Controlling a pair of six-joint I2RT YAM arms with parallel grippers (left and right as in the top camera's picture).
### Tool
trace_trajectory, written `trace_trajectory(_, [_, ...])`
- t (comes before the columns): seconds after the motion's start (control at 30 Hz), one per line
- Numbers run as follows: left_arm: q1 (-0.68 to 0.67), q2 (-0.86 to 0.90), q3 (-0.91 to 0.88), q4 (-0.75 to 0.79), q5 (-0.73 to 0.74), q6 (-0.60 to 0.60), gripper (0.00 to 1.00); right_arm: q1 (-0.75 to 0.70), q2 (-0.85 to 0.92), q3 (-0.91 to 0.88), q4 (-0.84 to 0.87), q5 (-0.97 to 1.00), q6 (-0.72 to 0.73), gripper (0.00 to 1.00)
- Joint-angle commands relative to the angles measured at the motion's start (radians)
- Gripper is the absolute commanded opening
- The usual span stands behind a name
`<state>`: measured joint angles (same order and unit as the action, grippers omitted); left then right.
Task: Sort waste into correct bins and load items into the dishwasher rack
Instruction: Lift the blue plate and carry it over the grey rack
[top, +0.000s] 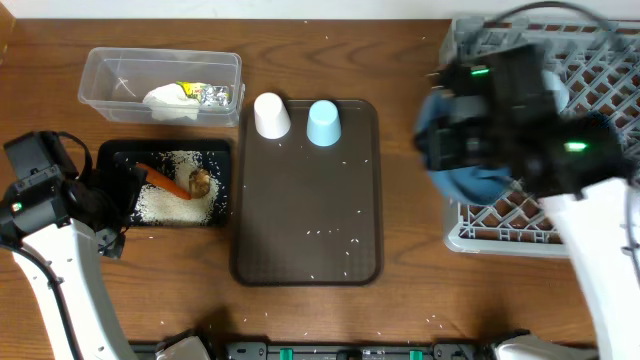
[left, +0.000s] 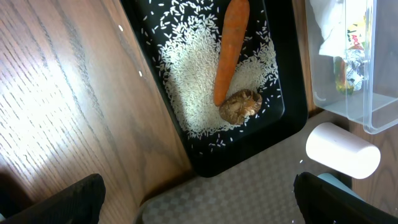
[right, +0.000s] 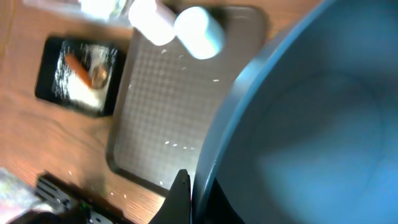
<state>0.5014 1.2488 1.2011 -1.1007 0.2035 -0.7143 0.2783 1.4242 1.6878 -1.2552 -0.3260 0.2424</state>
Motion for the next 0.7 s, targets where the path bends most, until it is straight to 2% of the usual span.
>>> trace_trajectory(0.0, [0.004,-0.007,0.0,-0.006,-0.006,-0.009,0.98,-0.146,-0.027,0.018,-0.027,-0.213,-0.124,0.01])
trace_trajectory(0.17, [0.004,-0.007,0.0,-0.006,-0.006,-0.009,0.98,-0.356,-0.026,0.002,-0.069,-0.481,-0.271,0.01])
trace_trajectory(0.4, [0.004,-0.007,0.0,-0.006,-0.006,-0.009,0.98,-0.613,-0.021,-0.048,-0.07,-0.708,-0.399,0.01])
trace_trajectory(0.67, [0.004,-0.007,0.0,-0.006,-0.006,-0.009,0.98,-0.752,0.051,-0.199,0.003,-0.87,-0.489,0.01])
